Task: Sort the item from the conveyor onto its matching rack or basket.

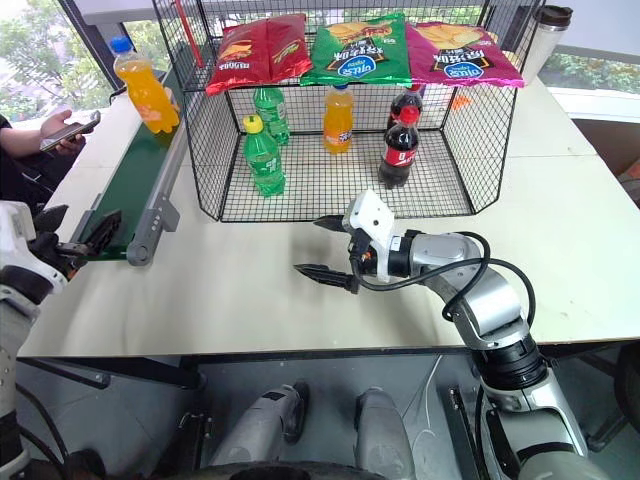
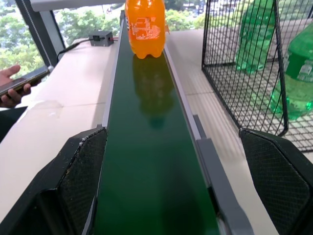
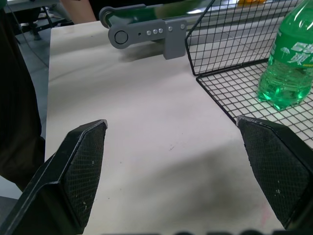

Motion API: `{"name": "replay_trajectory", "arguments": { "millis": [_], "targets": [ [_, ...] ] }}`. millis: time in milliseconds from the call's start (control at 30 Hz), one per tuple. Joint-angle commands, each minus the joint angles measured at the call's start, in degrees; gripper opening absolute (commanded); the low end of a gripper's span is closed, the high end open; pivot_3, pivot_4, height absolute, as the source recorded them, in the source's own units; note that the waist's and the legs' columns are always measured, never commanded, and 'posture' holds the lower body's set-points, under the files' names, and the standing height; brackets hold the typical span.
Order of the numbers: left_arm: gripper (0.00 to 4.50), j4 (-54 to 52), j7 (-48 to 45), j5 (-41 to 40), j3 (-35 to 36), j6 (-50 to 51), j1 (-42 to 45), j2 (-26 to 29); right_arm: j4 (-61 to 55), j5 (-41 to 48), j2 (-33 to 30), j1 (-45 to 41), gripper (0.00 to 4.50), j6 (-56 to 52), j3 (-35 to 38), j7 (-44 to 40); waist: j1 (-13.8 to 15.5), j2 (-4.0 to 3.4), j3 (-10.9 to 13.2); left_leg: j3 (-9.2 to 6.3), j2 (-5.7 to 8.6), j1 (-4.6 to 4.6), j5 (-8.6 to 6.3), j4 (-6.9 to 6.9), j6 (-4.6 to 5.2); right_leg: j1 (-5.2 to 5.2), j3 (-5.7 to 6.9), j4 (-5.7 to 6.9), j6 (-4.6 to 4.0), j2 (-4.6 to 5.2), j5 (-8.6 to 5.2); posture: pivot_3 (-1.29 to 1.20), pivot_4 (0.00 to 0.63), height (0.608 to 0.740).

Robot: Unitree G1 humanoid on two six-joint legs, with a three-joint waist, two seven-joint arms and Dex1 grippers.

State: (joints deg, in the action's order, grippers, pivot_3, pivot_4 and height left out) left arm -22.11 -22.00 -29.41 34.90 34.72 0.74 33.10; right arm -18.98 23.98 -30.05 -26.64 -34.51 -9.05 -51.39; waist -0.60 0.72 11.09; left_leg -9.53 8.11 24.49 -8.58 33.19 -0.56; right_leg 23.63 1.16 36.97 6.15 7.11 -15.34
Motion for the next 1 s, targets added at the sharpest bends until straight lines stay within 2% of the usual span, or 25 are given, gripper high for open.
{"name": "replay_trajectory", "arguments": {
  "millis": [33,1000],
  "targets": [
    [4.50,0.3,0.1,-0.2,2.4,-1.4,0.0,1.2,-3.0,1.6,0.0,-1.8,4.40,0.8,0.7,-0.7,0.0,0.00,0.0,0.00,0.00,0.00,0.00,-0.01,0.00,0.01,0.00,0.00,0.00,0.00,0.00,0.00,0.150,0.739],
    [4.50,3.5,3.9,1.8,-2.0,-4.4,2.9,-1.1,-3.4,1.5,-0.8,-2.1,4.40,0.3,0.4,-0.6,0.0,0.00,0.0,0.01,-0.01,0.02,0.00,-0.02,0.00,0.02,-0.01,-0.02,0.00,0.02,0.01,0.00,0.150,0.739]
  ]
}}
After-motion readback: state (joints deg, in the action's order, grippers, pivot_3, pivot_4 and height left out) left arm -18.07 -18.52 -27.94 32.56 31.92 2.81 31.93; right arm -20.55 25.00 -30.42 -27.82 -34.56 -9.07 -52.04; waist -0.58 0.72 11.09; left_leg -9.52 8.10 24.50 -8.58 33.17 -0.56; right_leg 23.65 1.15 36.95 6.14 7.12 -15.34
